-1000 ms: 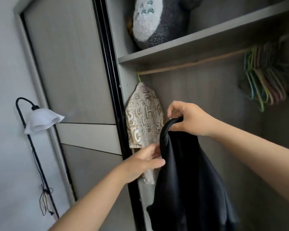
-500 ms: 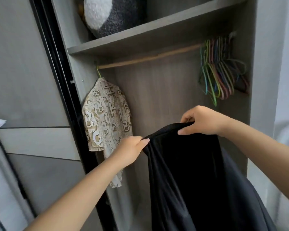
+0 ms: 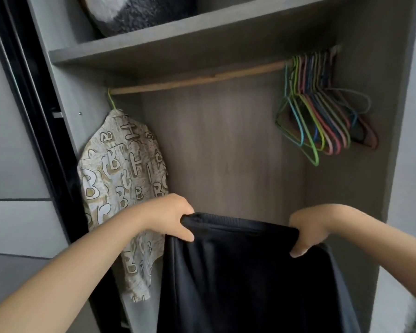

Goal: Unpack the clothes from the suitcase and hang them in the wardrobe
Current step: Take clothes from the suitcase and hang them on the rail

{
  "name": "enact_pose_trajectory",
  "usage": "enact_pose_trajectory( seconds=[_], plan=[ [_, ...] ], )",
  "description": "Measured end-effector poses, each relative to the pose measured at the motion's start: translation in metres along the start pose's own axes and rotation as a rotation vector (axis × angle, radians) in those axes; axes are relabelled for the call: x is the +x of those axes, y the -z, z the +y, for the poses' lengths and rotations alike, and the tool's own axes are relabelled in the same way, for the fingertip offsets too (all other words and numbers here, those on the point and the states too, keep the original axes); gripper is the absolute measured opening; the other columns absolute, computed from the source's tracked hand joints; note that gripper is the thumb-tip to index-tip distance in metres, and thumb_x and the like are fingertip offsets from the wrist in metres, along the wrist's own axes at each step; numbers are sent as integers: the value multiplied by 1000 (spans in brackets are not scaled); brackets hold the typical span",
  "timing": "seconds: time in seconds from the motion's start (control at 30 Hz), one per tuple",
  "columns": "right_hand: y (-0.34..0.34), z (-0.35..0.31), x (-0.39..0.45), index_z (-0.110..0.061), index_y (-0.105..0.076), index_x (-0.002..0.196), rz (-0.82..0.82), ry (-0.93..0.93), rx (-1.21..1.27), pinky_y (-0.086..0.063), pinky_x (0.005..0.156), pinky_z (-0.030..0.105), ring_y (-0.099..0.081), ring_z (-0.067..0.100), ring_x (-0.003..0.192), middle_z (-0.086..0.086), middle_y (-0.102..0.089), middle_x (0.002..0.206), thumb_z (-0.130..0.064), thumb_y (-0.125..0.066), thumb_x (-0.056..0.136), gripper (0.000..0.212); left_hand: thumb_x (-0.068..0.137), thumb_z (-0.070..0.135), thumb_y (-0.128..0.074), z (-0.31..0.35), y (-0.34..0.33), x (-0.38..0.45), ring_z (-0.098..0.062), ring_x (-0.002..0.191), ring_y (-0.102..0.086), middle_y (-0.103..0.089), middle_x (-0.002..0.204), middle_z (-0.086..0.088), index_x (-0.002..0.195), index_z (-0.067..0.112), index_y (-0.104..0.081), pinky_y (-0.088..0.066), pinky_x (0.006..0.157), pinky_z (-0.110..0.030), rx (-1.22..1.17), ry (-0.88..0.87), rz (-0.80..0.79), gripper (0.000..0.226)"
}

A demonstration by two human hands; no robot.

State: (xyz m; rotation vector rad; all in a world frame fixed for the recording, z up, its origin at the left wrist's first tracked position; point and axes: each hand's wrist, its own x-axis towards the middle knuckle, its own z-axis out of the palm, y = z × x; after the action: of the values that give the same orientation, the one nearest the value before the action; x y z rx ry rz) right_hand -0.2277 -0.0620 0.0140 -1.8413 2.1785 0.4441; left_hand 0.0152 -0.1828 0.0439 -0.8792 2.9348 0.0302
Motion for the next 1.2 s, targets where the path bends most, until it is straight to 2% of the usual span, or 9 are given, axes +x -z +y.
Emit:
enact_pose_trajectory(
  seconds=[0.07, 0.2, 0.4, 0.57, 0.7, 0.93, 1.03, 1.1, 1.2],
  plan=[
    [21, -5, 10, -4, -63, 102, 70, 66, 81, -46, 73, 31, -58, 21, 84, 3, -61, 87, -47, -62, 81, 48, 86, 24, -58, -22, 12, 10, -3, 51, -33, -35, 57, 6, 55, 17, -32, -29, 50, -16, 120, 16, 162, 42],
    [63, -14, 15, -20, -60, 91, 182, 144, 92, -41, 73, 21, -57, 17, 89, -1, -64, 94, -46, -52, 88, 28, 87, 13, -58, -65, 22, 31, 1, 54, -46, -36, 56, 4, 59, 16, -37, -32, 53, -15, -195, 37, 535, 36],
    [123, -6, 55, -11, -54, 112, 969, -379, -181, -45, 84, 35, -52, 30, 113, 11, -56, 118, -38, -46, 91, 35, 78, 3, -58, -104, 21, 76, -10, 51, -38, -34, 49, 3, 52, 18, -30, -23, 51, -26, -197, 52, 644, 41],
    [152, 30, 86, -1, -41, 124, 1014, -768, 12, -42, 92, 45, -43, 39, 120, 22, -46, 127, -17, -53, 88, 41, 70, -8, -43, -126, 20, 114, -21, 67, -36, -35, 59, 0, 55, 14, -29, -22, 59, -28, -273, 226, 659, 30],
    [164, 56, 97, 6, -46, 123, 994, -860, 219, -44, 91, 45, -50, 41, 117, 26, -51, 127, -8, -49, 90, 36, 69, -7, -46, -141, 30, 131, -21, 66, -33, -33, 57, 0, 53, 15, -28, -20, 55, -30, -295, 239, 704, 33],
    [179, 76, 108, 13, -53, 109, 1053, -635, 390, -43, 86, 40, -52, 43, 110, 34, -53, 118, -10, -42, 94, 30, 70, 0, -46, -162, 40, 142, -19, 67, -34, -29, 57, 1, 49, 14, -25, -18, 51, -29, -76, 252, 457, 33],
    [170, 61, 117, 4, -57, 81, 1038, -442, 401, -37, 74, 34, -54, 40, 105, 33, -57, 108, -13, -42, 95, 28, 71, -3, -47, -167, 42, 139, -15, 57, -27, -25, 56, 1, 49, 15, -22, -14, 49, -28, -124, 247, 452, 38],
    [156, 51, 127, -10, -40, 56, 1040, -309, 405, -24, 62, 30, -55, 35, 86, 28, -56, 82, -15, -43, 95, 40, 72, -4, -51, -170, 45, 133, -13, 54, -25, -25, 55, 1, 50, 15, -24, -15, 50, -28, -249, 243, 466, 40],
    [120, 41, 150, -14, -37, 50, 1101, -66, 749, -24, 46, 26, -43, 14, 47, 4, -36, 47, -12, -47, 94, 45, 68, 7, -58, -175, 49, 120, -13, 53, -27, -28, 54, 1, 51, 14, -29, -17, 51, -27, -400, 252, 473, 35]
  ],
)
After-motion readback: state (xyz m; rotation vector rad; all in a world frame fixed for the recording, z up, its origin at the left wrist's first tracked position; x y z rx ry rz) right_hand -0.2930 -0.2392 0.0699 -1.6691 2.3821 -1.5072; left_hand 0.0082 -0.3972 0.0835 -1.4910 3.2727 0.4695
